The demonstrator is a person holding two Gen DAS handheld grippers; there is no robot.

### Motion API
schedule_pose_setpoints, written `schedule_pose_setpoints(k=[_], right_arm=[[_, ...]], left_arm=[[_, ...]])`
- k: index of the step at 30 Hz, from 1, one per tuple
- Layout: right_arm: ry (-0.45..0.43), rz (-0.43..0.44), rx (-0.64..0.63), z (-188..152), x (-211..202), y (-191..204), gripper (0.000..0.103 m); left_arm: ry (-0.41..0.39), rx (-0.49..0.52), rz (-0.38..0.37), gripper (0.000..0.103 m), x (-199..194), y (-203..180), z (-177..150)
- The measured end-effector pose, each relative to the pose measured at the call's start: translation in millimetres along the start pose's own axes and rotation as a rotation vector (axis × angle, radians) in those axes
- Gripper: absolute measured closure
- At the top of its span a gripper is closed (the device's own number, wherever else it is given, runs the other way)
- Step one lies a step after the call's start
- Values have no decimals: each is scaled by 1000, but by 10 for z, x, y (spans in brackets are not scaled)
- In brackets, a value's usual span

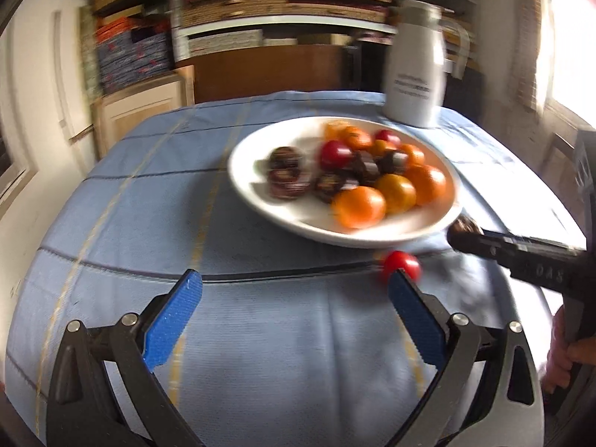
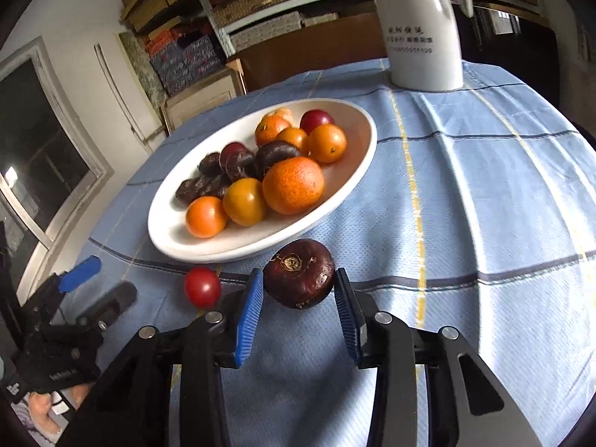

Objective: Organize fruits
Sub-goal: 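Grasp a small red fruit with the left tool while the right grasps a dark brown fruit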

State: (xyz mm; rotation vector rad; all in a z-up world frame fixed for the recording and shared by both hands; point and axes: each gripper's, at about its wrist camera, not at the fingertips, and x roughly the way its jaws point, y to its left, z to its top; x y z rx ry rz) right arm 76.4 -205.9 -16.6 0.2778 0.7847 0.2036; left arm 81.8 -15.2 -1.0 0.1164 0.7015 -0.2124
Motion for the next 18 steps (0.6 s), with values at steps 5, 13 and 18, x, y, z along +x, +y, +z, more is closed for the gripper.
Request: schedule_pose_setpoints(k=[5, 13, 18], right_arm=[[-35, -9, 76, 14, -97, -167, 63], [-42, -5, 76, 18, -107, -154, 63], [-42, -2, 65, 2, -112, -142, 63]], left_arm=[[23, 121, -41, 5, 73, -370, 20], [81, 151, -81, 26, 276, -555, 90], [125, 124, -131, 42, 394, -561, 103]])
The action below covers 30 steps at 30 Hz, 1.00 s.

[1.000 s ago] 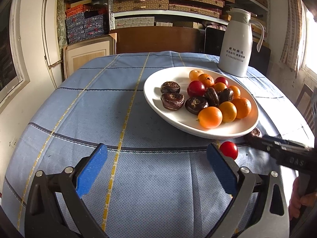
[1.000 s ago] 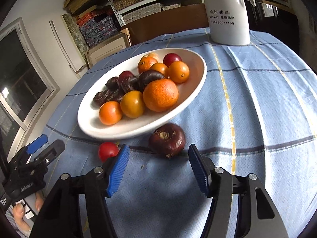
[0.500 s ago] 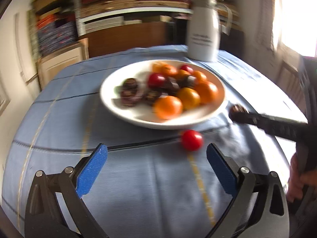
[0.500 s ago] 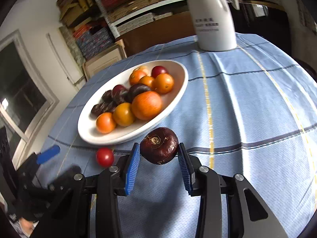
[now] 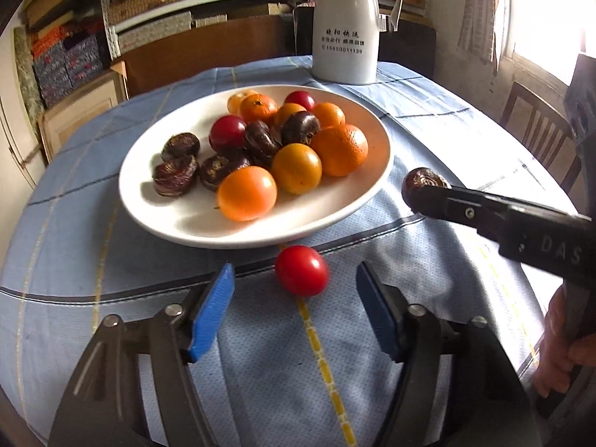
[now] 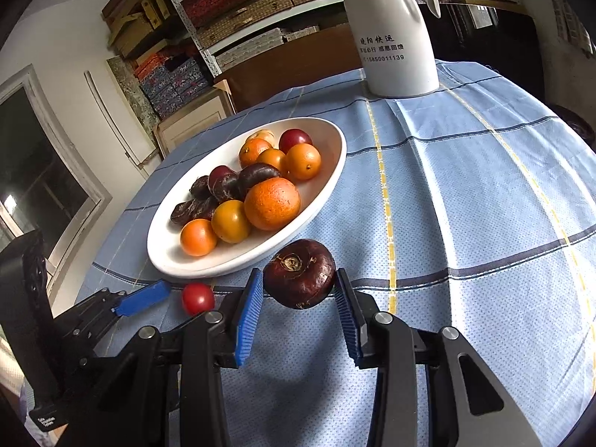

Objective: Organize fruits
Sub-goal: 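Grasp a small red fruit with the left tool while the right grasps a dark brown fruit, then lower both fruits onto the white plate and open both tools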

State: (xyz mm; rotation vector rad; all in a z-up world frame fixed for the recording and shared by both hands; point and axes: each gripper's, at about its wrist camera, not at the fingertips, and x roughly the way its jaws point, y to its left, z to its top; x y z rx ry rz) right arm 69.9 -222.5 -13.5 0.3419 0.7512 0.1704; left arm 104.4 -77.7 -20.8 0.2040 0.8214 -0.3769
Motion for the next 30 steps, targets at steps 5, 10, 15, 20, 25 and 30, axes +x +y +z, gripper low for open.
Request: schedule_pose_setpoints(k=[5, 10, 15, 20, 25, 30], right_arm=[[2, 1, 0, -5, 3, 3, 63], [15, -1, 0, -20, 39, 6, 63], [21, 1, 0, -23, 61, 13, 63], [22, 34, -8, -87, 4, 59, 63], [-57, 93, -40, -212, -328, 152, 63], [-147, 129, -60, 125, -640, 279, 63]], left_arm=[[48, -13, -46, 67, 144, -6, 30], [44, -29, -65, 73, 130, 24, 14], [17, -67, -70, 73, -4, 121, -56], [-30, -128, -75, 74, -288, 281, -213], [-81, -127, -9, 74, -560, 433, -243], [-157, -112, 63, 74, -771, 616, 178]])
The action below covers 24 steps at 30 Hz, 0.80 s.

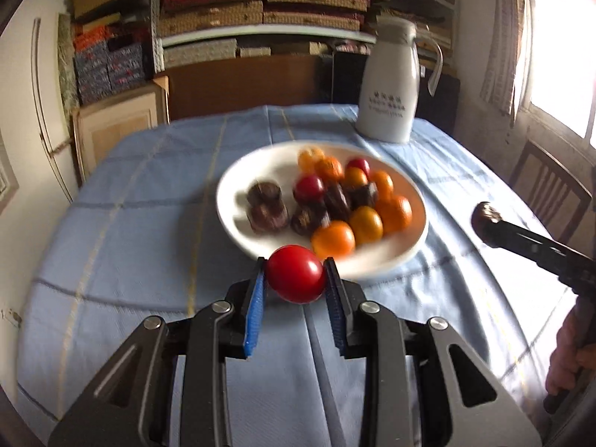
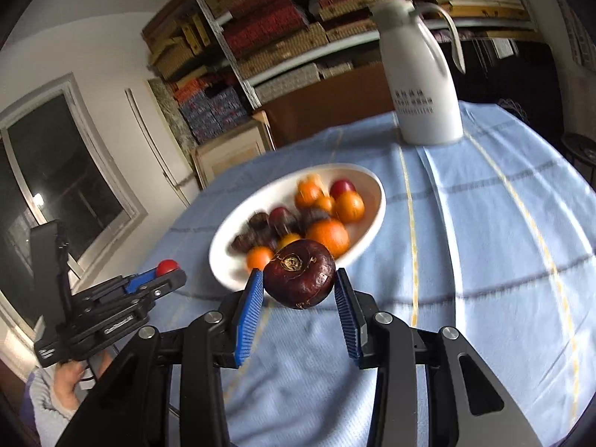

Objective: Organize fruits
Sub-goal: 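Lower both fruits onto the white plate and open both tools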

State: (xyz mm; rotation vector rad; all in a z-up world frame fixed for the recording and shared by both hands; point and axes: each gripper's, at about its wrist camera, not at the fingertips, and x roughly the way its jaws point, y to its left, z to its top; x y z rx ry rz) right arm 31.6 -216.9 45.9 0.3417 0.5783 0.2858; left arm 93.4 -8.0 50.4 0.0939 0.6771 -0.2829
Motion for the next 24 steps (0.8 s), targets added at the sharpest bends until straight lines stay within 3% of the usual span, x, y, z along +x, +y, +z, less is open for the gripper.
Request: schedule_pose_setpoints(k=[5, 11, 19, 24], right_arm=[[-44, -26, -63, 537, 130, 173, 63], [41, -24, -52, 891, 864, 257, 63], [147, -63, -13, 1047, 1804, 256, 63], [182, -65, -35, 1012, 2096, 320, 63]], left_arm=[[-43, -24, 11, 73, 144, 67, 495], [-14, -29, 40, 73, 637, 126, 742], [68, -5, 57, 73, 1383, 186, 805], [94, 35, 67, 73, 1669, 181, 838]])
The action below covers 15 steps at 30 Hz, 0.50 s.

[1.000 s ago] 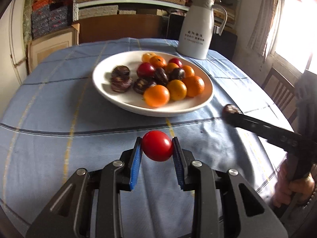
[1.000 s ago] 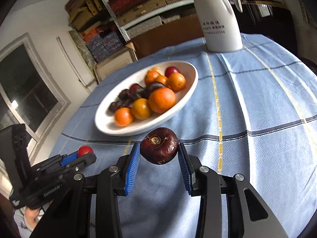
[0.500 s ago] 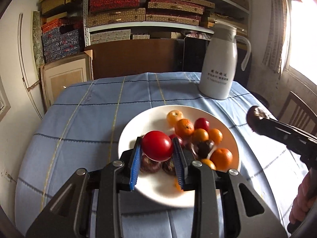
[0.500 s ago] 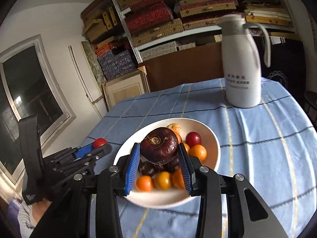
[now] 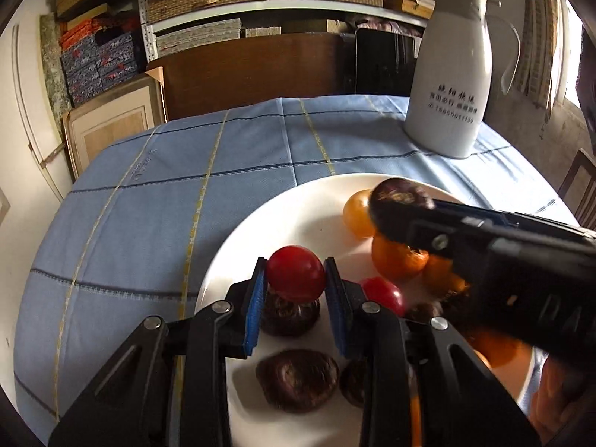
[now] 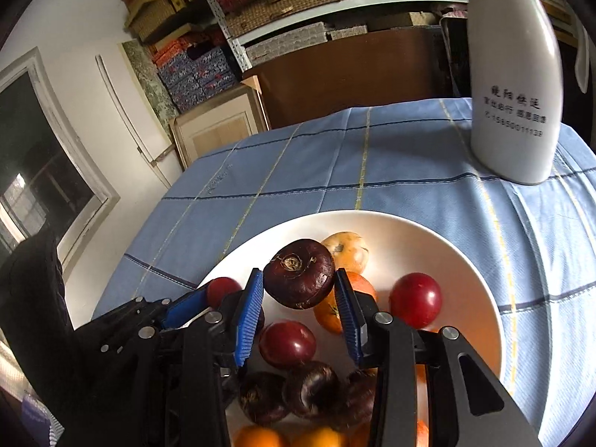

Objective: Organize fruits
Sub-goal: 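Lower both fruits onto the white plate and open both tools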

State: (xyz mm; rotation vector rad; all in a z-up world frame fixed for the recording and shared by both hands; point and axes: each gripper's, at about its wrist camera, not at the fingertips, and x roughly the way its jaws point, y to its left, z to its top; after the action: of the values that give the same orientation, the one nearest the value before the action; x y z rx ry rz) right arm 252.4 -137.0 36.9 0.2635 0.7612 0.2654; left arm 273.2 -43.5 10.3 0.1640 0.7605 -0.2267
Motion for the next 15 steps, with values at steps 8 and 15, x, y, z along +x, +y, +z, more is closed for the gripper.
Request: schedule_pose_setpoints(k=[8, 15], right_arm=[[-9, -14, -19, 2, 82, 12, 51], [-62, -28, -43, -7, -160, 59, 51]], left_arm=[[-17, 25, 9, 51, 100, -51, -8], [-47, 2, 1, 51, -98, -23, -34]])
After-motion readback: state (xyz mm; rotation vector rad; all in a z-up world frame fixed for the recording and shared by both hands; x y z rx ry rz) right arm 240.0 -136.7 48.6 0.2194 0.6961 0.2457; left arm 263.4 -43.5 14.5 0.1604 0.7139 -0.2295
